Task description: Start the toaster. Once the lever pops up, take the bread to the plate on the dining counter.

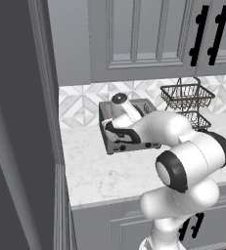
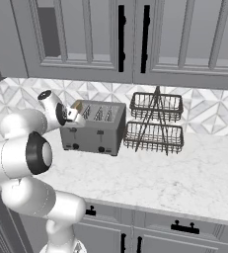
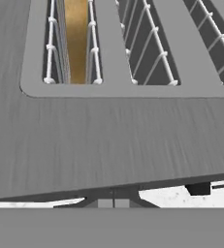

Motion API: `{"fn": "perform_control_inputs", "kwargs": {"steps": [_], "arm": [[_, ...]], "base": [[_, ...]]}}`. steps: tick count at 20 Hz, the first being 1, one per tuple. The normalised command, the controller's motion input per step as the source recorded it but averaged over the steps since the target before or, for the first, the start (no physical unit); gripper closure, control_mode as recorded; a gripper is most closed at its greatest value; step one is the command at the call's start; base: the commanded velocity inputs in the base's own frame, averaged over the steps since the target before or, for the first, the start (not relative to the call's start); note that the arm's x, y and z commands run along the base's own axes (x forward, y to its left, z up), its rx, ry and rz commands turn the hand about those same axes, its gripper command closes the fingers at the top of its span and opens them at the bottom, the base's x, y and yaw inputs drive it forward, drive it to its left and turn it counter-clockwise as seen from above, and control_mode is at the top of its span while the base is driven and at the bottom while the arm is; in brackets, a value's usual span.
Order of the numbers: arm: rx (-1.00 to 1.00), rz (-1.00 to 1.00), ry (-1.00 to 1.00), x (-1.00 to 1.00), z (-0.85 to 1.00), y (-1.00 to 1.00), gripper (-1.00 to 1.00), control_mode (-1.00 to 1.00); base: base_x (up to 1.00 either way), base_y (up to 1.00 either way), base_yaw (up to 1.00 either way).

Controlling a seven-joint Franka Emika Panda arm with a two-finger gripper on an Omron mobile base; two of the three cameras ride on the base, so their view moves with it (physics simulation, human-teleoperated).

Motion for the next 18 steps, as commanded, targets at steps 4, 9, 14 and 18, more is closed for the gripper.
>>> {"fn": "perform_control_inputs", "kwargs": {"steps": [4, 9, 14, 18], "arm": [[0.00, -0.11, 0.00, 0.00, -1.00, -0.20, 1.00, -1.00], [0.00, -0.10, 0.00, 0.00, -1.00, -0.38, 1.00, -1.00], [0.00, 0.00, 0.00, 0.00, -1.00, -0.61, 1.00, -1.00], [0.00, 0.22, 0.01, 0.00, -1.00, -0.67, 1.00, -1.00]], "base": [[0.00, 0.00, 0.00], [0.00, 0.00, 0.00], [0.00, 0.00, 0.00], [0.00, 0.00, 0.00]]}}
